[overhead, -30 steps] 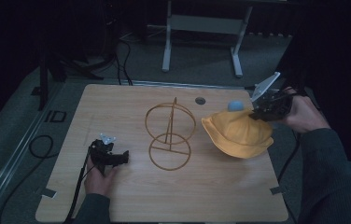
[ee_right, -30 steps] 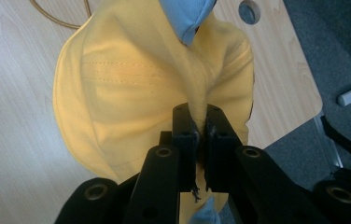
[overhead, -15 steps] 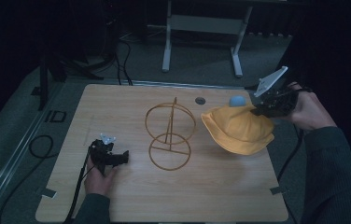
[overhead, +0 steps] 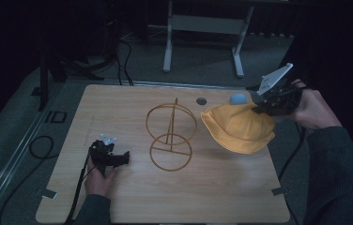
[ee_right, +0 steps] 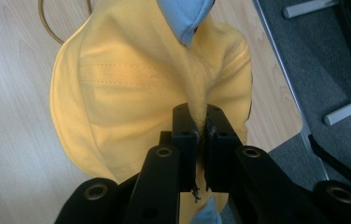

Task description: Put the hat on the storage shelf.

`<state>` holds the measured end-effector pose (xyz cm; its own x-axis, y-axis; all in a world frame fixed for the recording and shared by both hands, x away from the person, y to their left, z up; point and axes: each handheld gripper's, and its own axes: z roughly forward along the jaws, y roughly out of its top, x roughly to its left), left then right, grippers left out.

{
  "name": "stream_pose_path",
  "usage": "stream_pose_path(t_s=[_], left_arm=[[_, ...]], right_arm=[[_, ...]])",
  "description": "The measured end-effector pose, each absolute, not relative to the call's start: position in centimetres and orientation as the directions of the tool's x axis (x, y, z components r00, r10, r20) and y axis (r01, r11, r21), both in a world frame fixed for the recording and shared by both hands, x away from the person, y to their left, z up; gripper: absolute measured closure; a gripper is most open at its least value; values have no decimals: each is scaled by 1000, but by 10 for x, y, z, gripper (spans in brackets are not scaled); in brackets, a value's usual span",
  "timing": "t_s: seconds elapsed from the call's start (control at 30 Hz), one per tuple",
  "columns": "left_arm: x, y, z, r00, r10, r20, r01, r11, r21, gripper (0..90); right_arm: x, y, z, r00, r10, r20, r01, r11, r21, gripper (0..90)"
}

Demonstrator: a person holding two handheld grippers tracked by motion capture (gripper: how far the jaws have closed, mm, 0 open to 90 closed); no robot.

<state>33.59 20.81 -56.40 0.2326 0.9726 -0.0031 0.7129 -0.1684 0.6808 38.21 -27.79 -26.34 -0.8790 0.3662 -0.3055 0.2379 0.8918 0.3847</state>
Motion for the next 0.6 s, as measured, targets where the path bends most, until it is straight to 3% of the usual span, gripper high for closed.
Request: stream_pose_path(t_s=[0.6], left_arm=[[336,208,-564,232,973,-3,713,-168,681,4]], right_arm=[[379,-269,-247,-882,347,-317,197,885,422,849]])
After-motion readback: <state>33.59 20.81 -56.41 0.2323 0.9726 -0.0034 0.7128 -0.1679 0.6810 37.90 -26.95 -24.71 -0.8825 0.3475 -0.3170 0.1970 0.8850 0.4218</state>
